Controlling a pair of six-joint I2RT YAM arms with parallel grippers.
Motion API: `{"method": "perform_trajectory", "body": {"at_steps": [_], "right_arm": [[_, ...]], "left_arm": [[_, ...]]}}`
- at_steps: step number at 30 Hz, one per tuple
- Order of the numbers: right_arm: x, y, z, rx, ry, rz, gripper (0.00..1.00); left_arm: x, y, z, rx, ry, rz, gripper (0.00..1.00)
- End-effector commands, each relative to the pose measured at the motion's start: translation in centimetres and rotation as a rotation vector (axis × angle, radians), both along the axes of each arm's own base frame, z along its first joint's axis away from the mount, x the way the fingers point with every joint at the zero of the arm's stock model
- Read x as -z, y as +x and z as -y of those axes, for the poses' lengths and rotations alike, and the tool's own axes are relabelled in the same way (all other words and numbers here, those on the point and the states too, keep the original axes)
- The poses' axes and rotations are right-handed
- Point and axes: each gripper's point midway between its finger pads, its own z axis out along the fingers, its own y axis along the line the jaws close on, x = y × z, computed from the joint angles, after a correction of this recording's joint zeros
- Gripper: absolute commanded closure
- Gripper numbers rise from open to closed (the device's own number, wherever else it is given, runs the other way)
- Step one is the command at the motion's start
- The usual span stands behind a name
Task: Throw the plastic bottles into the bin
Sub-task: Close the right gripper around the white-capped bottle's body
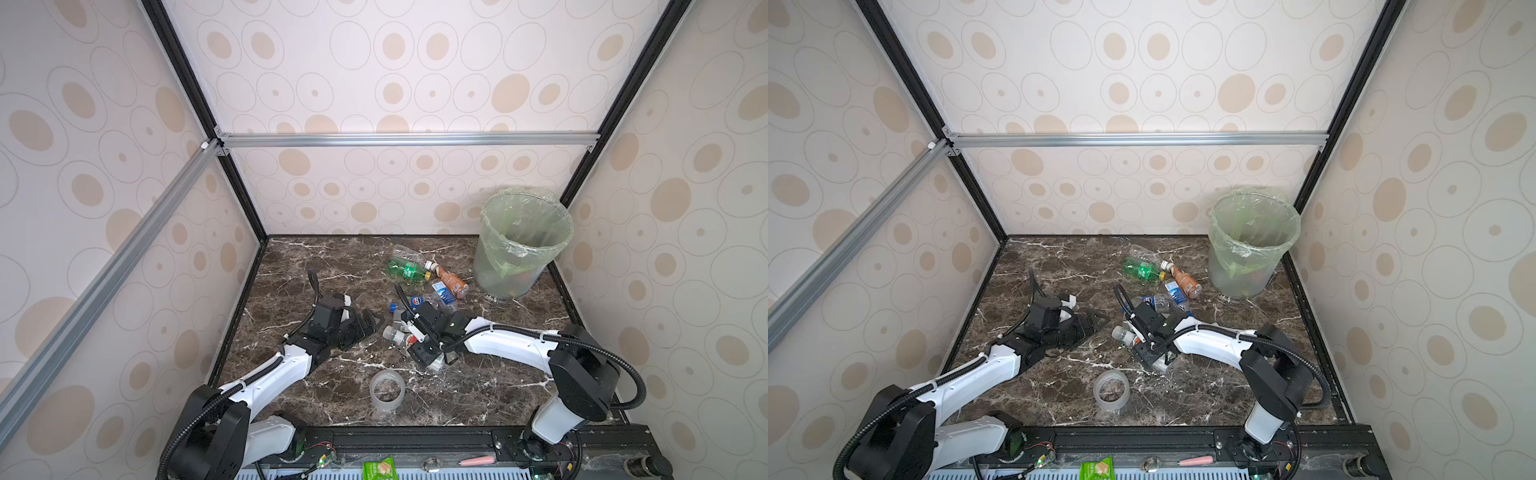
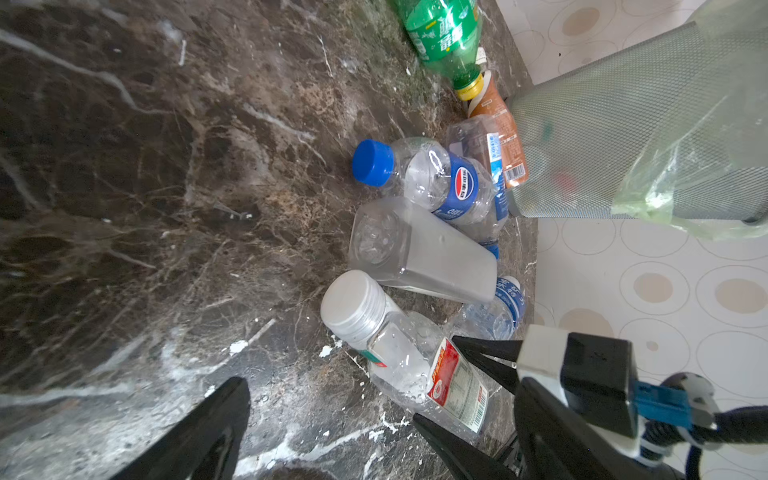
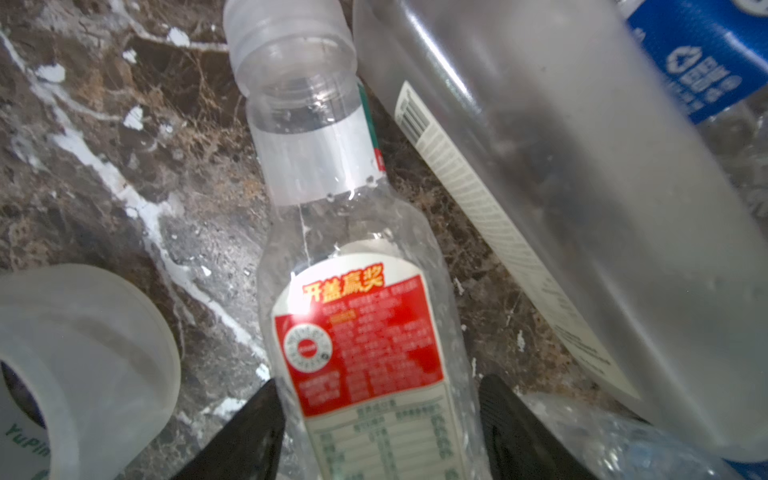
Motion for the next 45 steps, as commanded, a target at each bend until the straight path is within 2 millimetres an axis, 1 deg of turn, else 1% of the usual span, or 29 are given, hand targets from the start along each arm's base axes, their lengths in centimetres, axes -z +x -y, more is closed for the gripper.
{"method": "perform_trajectory", "body": {"at_steps": [1, 5, 8, 19, 27, 29, 39, 42, 45], "right_arm": [[0.5, 0.2, -0.3, -0.030, -0.032, 0.001, 0.29], [0.5, 0.5, -0.5, -0.038, -0.040, 0.010, 0.33], [0.4, 0.7, -0.6, -0.044, -0.044, 0.012, 0.38], [-0.6, 0.7, -1.1, -0.060, -0.021, 0.017, 0.40], [-0.6, 0.3, -1.4, -0.071, -0.006, 0.000, 0.40], [-0.5, 0.3, -1.5, -0.072, -0.007, -0.007, 0.39], [0.8, -0.2, -2.0, -0.079, -0.015, -0.059, 0.21], [1.1, -0.2, -2.1, -0.074, -0.019, -0.064, 0.19], [1.4, -0.1, -2.0, -0.071, -0.031, -0.068, 0.21]], "left_arm": [[-0.6, 0.2, -0.2, -0.005, -0.016, 0.017, 0.01], [-0.6, 0.2, -0.5, -0.015, -0.017, 0.016, 0.01], [-0.7, 0.3, -0.7, -0.021, -0.018, 0.017, 0.01], [-0.7, 0.3, -1.1, -0.033, -0.013, 0.017, 0.01], [-0.6, 0.2, -1.3, -0.042, -0.016, 0.015, 0.01], [-0.6, 0.1, -1.4, -0.044, -0.016, 0.016, 0.01], [-0.5, 0.0, -1.5, -0.044, -0.012, 0.014, 0.01], [-0.4, 0.0, -1.5, -0.043, -0.012, 0.014, 0.01], [-0.3, -0.1, -1.5, -0.044, -0.011, 0.011, 0.01]]}}
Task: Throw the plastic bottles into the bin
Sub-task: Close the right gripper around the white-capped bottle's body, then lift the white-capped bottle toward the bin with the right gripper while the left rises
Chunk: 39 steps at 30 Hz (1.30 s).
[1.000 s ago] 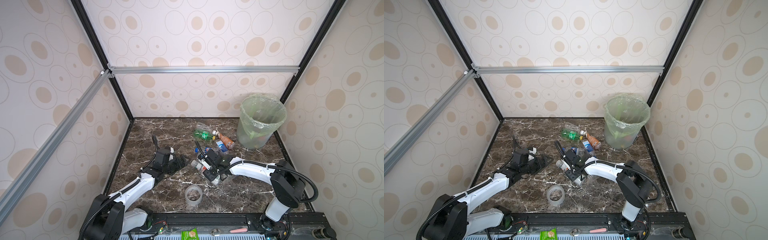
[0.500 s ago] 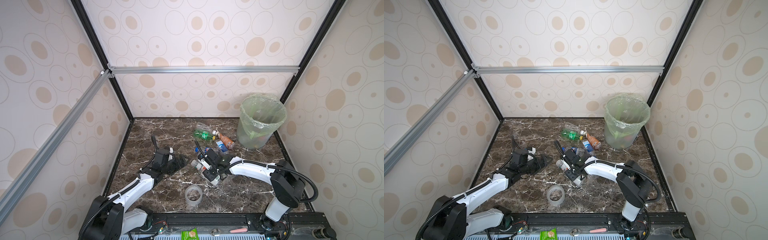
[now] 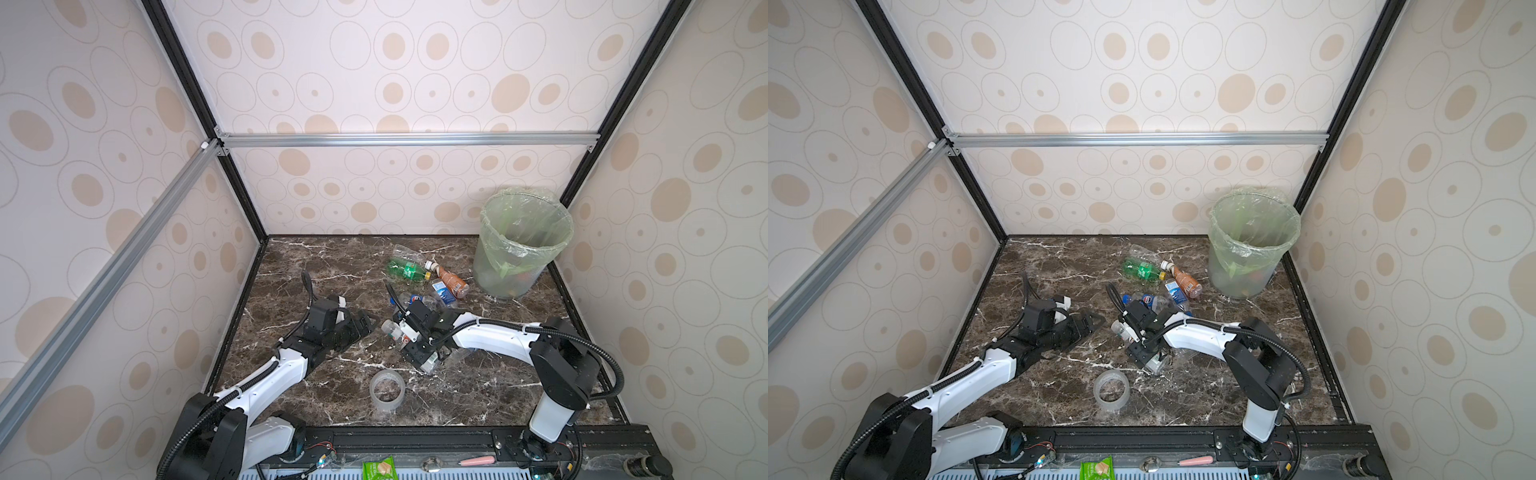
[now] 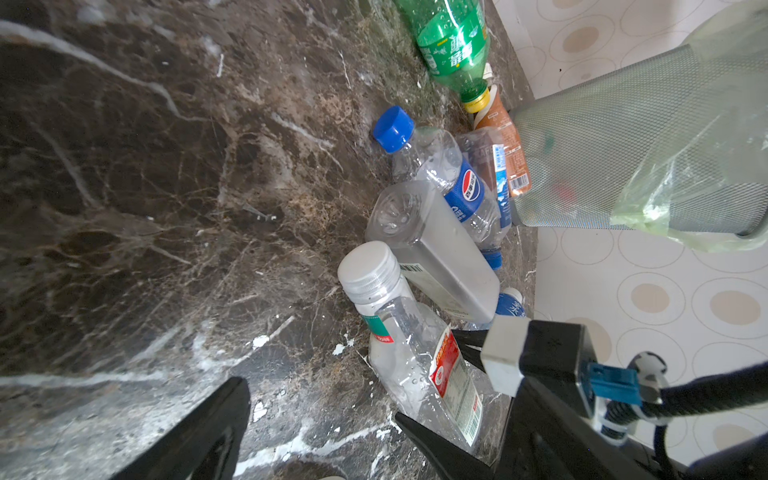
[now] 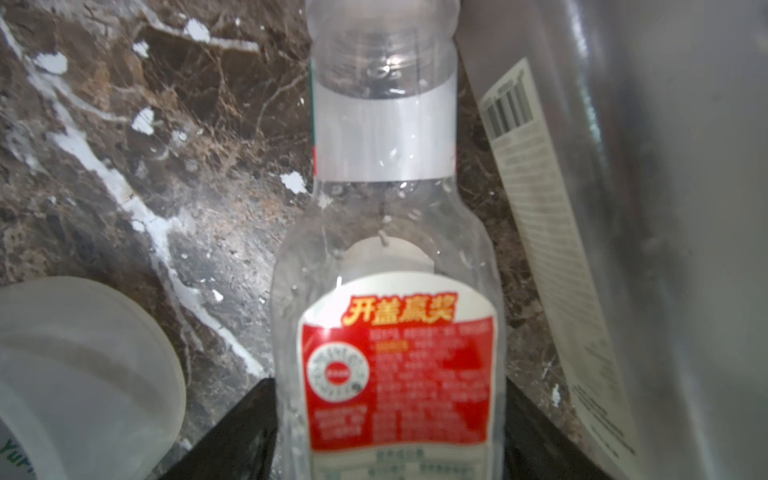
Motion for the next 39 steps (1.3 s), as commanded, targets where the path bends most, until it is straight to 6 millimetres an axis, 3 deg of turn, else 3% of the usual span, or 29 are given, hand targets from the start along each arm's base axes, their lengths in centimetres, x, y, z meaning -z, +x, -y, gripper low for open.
{"method": "perform_trajectory", "body": {"at_steps": [1, 17, 24, 28, 34, 39], "right_arm": [[0.0, -0.1, -0.5, -0.004, -0.007, -0.014, 0.22], [-1.5, 0.5, -1.2, -0.017, 0.010, 0.014, 0.40], [-3.7, 1.1, -1.9, -0.018, 0.055, 0.044, 0.43], [-5.6, 1.8, -2.6, -0.017, 0.083, 0.080, 0.43], [-10.3, 4.2, -3.6, -0.015, 0.123, 0.190, 0.44], [-15.3, 7.7, -3.2, 0.035, 0.183, 0.270, 0.44]], "left_arm": [[-0.4, 0.1, -0.4, -0.016, -0.005, 0.010, 0.01], [-1.8, 0.5, -0.5, -0.024, -0.014, 0.044, 0.01], [-3.7, 0.8, -0.7, -0.041, -0.027, 0.090, 0.01], [-5.6, 1.2, -0.9, -0.053, -0.041, 0.144, 0.01], [-8.9, 1.9, -1.1, -0.058, -0.063, 0.227, 0.01], [-13.8, 2.9, -0.7, -0.048, -0.091, 0.340, 0.01]]}}
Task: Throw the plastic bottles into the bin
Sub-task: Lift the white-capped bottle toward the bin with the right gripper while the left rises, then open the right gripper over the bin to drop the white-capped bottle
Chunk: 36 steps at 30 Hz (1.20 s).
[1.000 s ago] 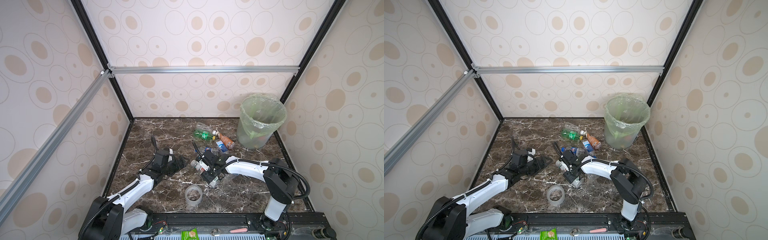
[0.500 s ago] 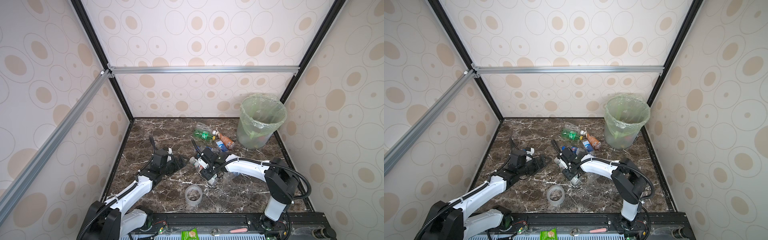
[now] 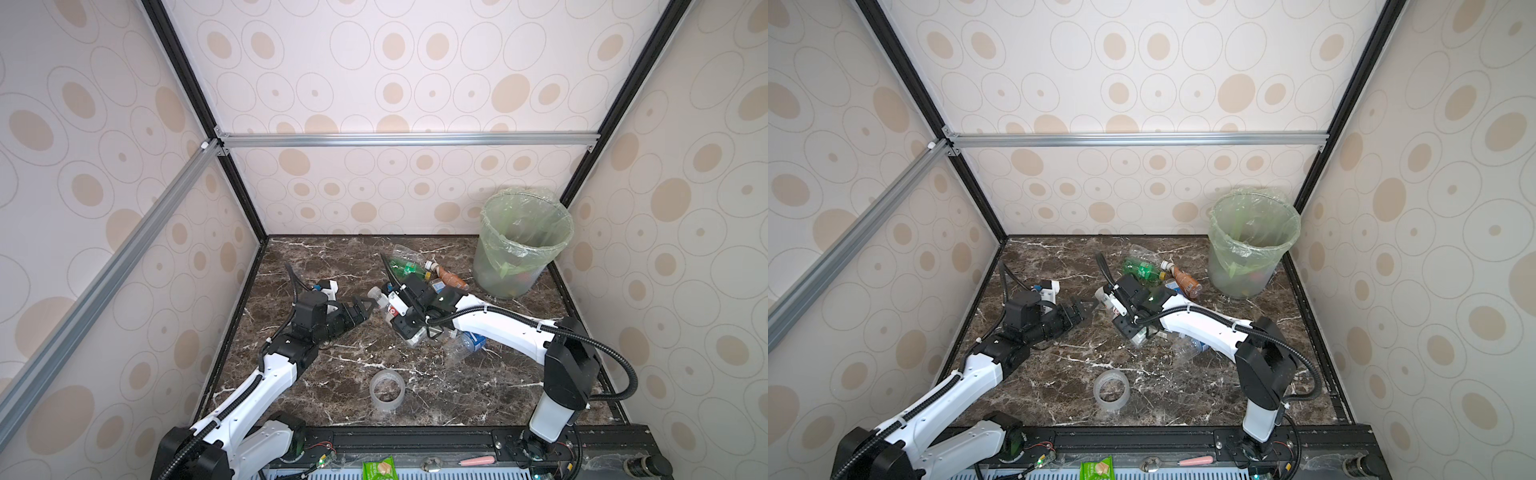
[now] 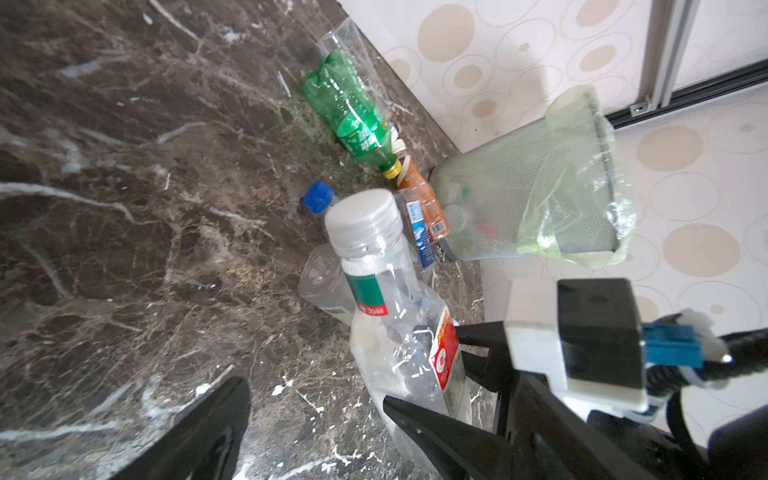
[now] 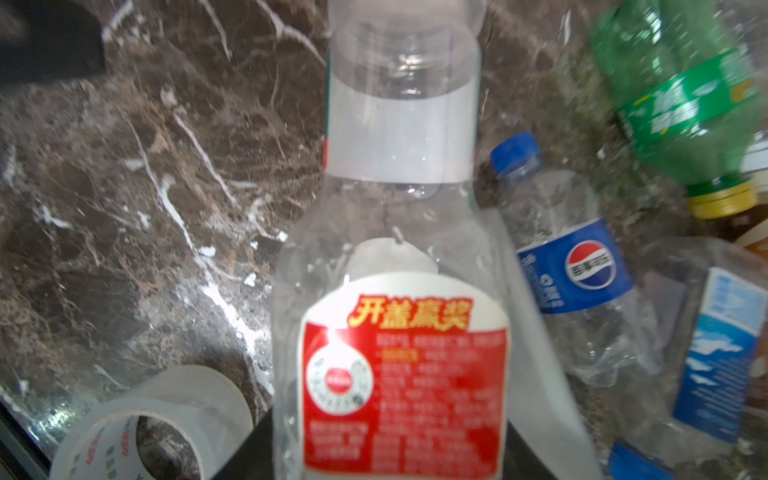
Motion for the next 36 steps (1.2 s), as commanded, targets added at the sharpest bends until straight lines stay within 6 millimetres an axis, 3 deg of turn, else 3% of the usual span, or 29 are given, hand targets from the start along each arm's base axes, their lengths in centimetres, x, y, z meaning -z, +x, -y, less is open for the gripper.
{"method": "perform_trajectory", "body": {"at_steps": [1, 9, 13, 17, 22, 28, 33, 34, 36], "right_arm": [[-5.1, 2.6, 1.6, 0.046, 0.043, 0.090, 0.44], [-17.2, 9.7, 5.9, 0.195, 0.197, 0.302, 0.44], [-23.9, 12.2, 9.4, 0.269, 0.243, 0.462, 0.44], [-30.0, 13.4, 13.5, 0.353, 0.259, 0.617, 0.44], [-36.0, 13.2, 17.4, 0.424, 0.236, 0.807, 0.43], [-42.3, 10.7, 20.1, 0.457, 0.216, 1.014, 0.43], [-46.3, 8.5, 21.9, 0.477, 0.205, 1.147, 0.43], [-47.9, 7.5, 22.4, 0.483, 0.219, 1.186, 0.43], [-48.7, 7.2, 23.1, 0.493, 0.207, 1.210, 0.43]], "left_arm": [[-5.9, 1.3, 0.0, -0.004, -0.023, 0.146, 0.01], [-14.5, 4.4, 2.1, 0.053, -0.063, 0.352, 0.01], [-19.1, 6.3, 4.9, 0.120, -0.042, 0.467, 0.01], [-23.2, 8.1, 8.6, 0.189, -0.017, 0.565, 0.01], [-26.7, 10.2, 13.8, 0.268, 0.004, 0.654, 0.01], [-30.0, 11.9, 18.5, 0.326, -0.010, 0.725, 0.01], [-31.2, 12.6, 20.4, 0.342, -0.037, 0.751, 0.01], [-31.3, 12.6, 20.4, 0.340, -0.041, 0.753, 0.01], [-31.0, 12.7, 20.5, 0.336, -0.036, 0.753, 0.01]]}}
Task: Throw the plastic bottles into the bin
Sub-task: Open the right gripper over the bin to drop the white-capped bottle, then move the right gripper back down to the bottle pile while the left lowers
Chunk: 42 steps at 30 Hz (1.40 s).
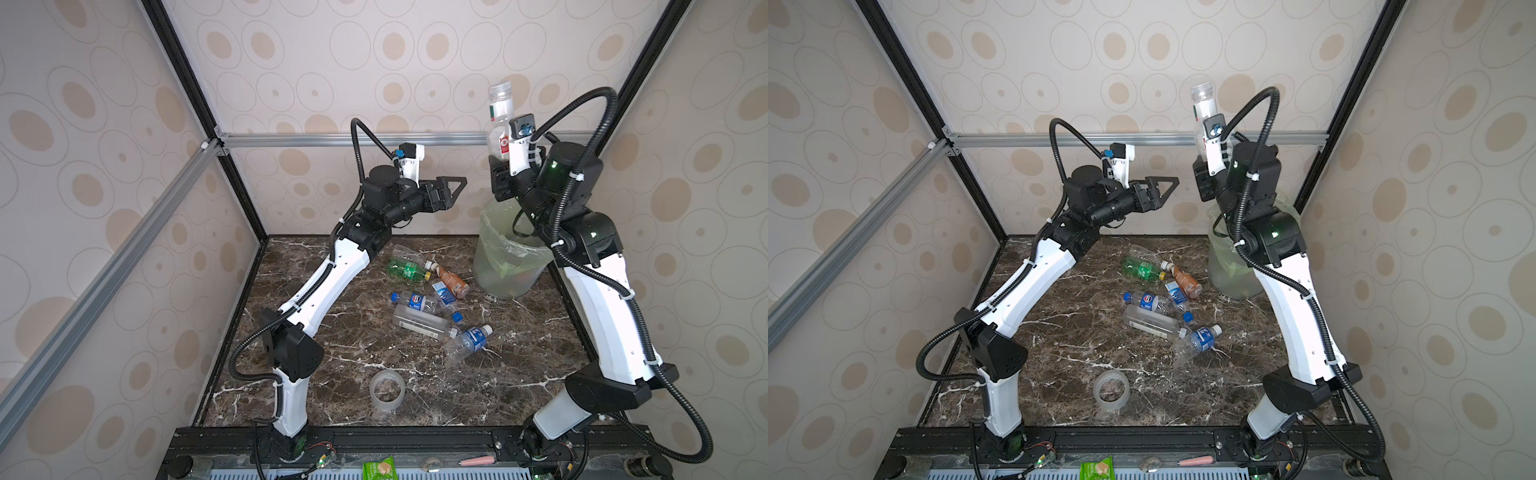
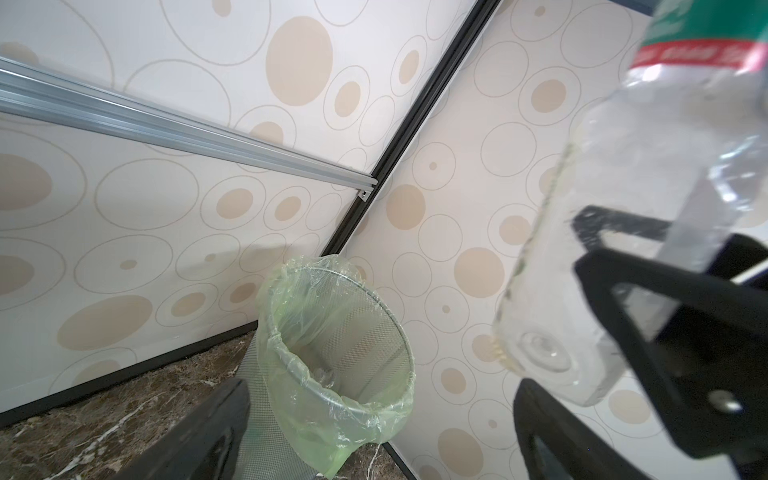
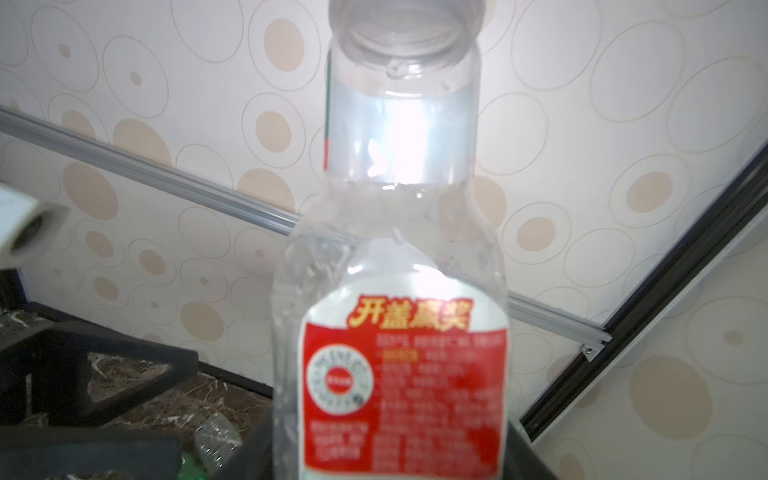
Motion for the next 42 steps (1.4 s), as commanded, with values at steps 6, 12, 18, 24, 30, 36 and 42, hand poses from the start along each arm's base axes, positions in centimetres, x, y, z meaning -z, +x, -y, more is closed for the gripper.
{"method": "perform_trajectory", "body": {"at_steps": [6, 12, 18, 24, 30, 36, 42], "right_arm": [[1.3, 2.5, 7.5, 0.188, 0.056, -0.024, 0.43], [14.3, 8.7, 14.6, 0.397, 0.164, -0.336, 0.21], [10.4, 6.4, 14.4, 0.361, 0.216, -0.223, 0.00], [9.0, 5.8, 14.0, 0.340, 0.234, -0.225, 0.00], [8.8, 5.4, 13.6, 0.314, 0.263, -0.222, 0.00], [9.2, 5.1, 12.4, 0.275, 0.266, -0.239, 0.00], [11.1, 5.0, 8.7, 0.193, 0.235, -0.288, 0.00]], "left_arm": [[-1.1, -1.0, -0.3, -0.001, 0.006, 0.040, 0.01], [0.0, -1.0, -0.6, -0.013, 0.028, 0.016, 0.01], [0.9, -1.2, -1.1, -0.033, 0.043, -0.001, 0.01], [1.5, -1.4, -1.1, -0.024, 0.029, -0.019, 0.01], [2.5, -1.5, -1.4, -0.037, 0.065, -0.042, 0.01], [5.1, -0.9, -2.2, -0.093, 0.153, -0.098, 0.01], [8.2, 0.0, -3.6, -0.176, 0.263, -0.156, 0.01]]}}
